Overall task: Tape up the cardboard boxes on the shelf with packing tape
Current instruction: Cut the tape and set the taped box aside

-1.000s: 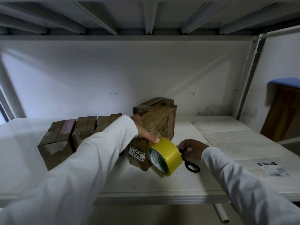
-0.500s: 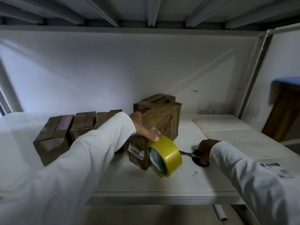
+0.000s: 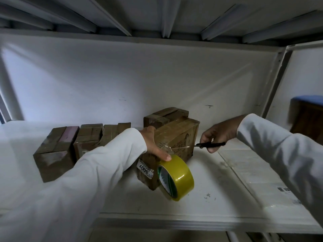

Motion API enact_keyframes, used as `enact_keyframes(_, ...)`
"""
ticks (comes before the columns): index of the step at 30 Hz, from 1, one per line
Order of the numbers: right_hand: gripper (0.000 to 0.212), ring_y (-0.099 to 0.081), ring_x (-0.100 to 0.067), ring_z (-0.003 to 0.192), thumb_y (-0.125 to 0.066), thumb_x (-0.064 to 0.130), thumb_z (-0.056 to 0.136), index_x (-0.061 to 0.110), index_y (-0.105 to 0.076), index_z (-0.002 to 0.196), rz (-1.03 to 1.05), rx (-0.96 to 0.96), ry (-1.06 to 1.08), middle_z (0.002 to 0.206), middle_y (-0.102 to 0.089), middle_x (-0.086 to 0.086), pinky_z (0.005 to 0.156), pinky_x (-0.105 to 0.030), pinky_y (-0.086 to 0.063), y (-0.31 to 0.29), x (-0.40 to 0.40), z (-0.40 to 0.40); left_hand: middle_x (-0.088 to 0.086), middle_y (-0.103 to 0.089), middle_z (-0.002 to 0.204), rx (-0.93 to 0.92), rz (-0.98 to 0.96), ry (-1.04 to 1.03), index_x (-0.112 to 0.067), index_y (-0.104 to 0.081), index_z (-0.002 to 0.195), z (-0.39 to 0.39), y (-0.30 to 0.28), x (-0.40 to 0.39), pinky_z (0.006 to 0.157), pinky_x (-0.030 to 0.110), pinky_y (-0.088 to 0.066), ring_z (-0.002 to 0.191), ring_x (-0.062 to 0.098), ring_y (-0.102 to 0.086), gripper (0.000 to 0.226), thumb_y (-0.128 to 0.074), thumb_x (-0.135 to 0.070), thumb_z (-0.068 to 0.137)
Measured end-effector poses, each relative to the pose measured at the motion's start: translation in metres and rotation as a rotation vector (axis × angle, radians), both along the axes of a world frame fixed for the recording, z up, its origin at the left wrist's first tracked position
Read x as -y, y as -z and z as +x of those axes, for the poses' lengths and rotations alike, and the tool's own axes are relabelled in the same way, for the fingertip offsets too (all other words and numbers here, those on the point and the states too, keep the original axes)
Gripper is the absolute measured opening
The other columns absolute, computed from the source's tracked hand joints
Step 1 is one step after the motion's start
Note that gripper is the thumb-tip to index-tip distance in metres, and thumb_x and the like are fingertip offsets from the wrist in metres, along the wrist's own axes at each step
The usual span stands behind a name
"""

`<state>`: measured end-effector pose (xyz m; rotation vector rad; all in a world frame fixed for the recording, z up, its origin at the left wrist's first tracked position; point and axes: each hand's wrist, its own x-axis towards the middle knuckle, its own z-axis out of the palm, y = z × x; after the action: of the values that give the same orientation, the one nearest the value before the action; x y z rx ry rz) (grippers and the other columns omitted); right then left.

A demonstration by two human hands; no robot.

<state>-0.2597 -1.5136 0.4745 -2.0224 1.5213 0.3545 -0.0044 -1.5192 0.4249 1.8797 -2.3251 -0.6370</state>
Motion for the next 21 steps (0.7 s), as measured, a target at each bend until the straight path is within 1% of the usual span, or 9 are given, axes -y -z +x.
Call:
enact_keyframes(3, 0.053, -0.052, 0.008, 0.074, -0.072, 0.053, 0.04, 0.04, -0.064, 0.091, -0.002, -0.024, -0.005, 0.086, -0.06, 0.019, 0.068, -0.015, -0.041, -0.003, 0.007, 0.008, 0.005, -0.03, 0.148, 0.016, -0.012, 0.01, -0.017, -0.012, 0.147, 0.0, -0.001, -0.004, 0.108, 0.043, -0.037, 0.133, 0.027, -0.036, 0.118, -0.079, -0.058, 0.06)
enact_keyframes(5, 0.033, -0.052, 0.008, 0.076, -0.078, 0.041, 0.06, 0.039, -0.064, 0.09, -0.003, -0.034, -0.02, 0.087, -0.06, 0.018, 0.077, -0.017, -0.043, -0.005, 0.01, 0.014, 0.004, -0.029, 0.149, 0.027, -0.02, 0.021, -0.016, -0.011, 0.148, -0.001, -0.001, -0.005, 0.109, 0.043, -0.036, 0.134, 0.027, -0.034, 0.118, -0.079, -0.059, 0.061)
enact_keyframes(7, 0.02, -0.051, 0.004, 0.083, -0.074, 0.025, 0.079, 0.038, -0.063, 0.089, -0.019, -0.057, -0.034, 0.089, -0.059, 0.016, 0.084, -0.019, -0.041, -0.007, 0.014, 0.019, 0.004, -0.027, 0.15, 0.036, -0.032, 0.028, -0.016, -0.011, 0.148, -0.002, -0.001, -0.006, 0.11, 0.042, -0.035, 0.136, 0.026, -0.032, 0.118, -0.078, -0.059, 0.061)
enact_keyframes(10, 0.023, -0.052, 0.002, 0.085, -0.078, 0.026, 0.073, 0.037, -0.065, 0.088, -0.003, -0.045, -0.024, 0.084, -0.062, 0.019, 0.084, -0.02, -0.041, -0.01, 0.018, 0.022, 0.004, -0.027, 0.149, 0.036, -0.044, 0.034, -0.016, -0.012, 0.148, -0.003, -0.001, -0.008, 0.11, 0.042, -0.035, 0.135, 0.026, -0.033, 0.117, -0.078, -0.059, 0.061)
enact_keyframes(12, 0.026, -0.052, 0.0, 0.082, -0.077, 0.03, 0.065, 0.036, -0.067, 0.087, 0.026, -0.034, -0.018, 0.071, -0.063, 0.023, 0.075, -0.017, -0.043, -0.012, 0.021, 0.022, 0.004, -0.028, 0.149, 0.025, -0.063, 0.039, -0.016, -0.013, 0.148, -0.003, 0.0, -0.01, 0.11, 0.041, -0.035, 0.135, 0.026, -0.033, 0.116, -0.079, -0.058, 0.061)
enact_keyframes(14, 0.02, -0.05, -0.002, 0.076, -0.076, 0.024, 0.075, 0.032, -0.067, 0.092, 0.028, -0.051, -0.014, 0.063, -0.061, 0.023, 0.066, -0.015, -0.042, -0.013, 0.023, 0.024, 0.004, -0.028, 0.149, 0.016, -0.083, 0.045, -0.016, -0.014, 0.148, -0.003, 0.0, -0.011, 0.11, 0.041, -0.034, 0.135, 0.026, -0.033, 0.116, -0.079, -0.058, 0.062)
enact_keyframes(16, 0.019, -0.049, -0.003, 0.073, -0.069, 0.019, 0.084, 0.027, -0.067, 0.102, 0.01, -0.08, 0.001, 0.057, -0.059, 0.023, 0.065, -0.015, -0.042, -0.014, 0.024, 0.026, 0.005, -0.027, 0.15, 0.009, -0.09, 0.059, -0.017, -0.012, 0.149, -0.004, 0.0, -0.013, 0.111, 0.041, -0.033, 0.136, 0.026, -0.031, 0.117, -0.079, -0.057, 0.062)
enact_keyframes(19, 0.027, -0.048, -0.003, 0.07, -0.067, 0.018, 0.085, 0.021, -0.066, 0.112, 0.013, -0.103, 0.035, 0.055, -0.059, 0.022, 0.065, -0.014, -0.042, -0.015, 0.025, 0.026, 0.004, -0.026, 0.151, -0.006, -0.096, 0.082, -0.017, -0.011, 0.15, -0.004, -0.001, -0.016, 0.111, 0.038, -0.031, 0.137, 0.025, -0.03, 0.115, -0.079, -0.055, 0.064)
enact_keyframes(21, 0.028, -0.049, -0.004, 0.073, -0.069, 0.019, 0.084, 0.02, -0.068, 0.111, 0.019, -0.119, 0.022, 0.062, -0.06, 0.02, 0.067, -0.015, -0.044, -0.013, 0.026, 0.029, 0.005, -0.025, 0.151, -0.011, -0.1, 0.084, -0.017, -0.011, 0.15, -0.004, -0.002, -0.016, 0.111, 0.037, -0.031, 0.138, 0.025, -0.029, 0.115, -0.079, -0.055, 0.065)
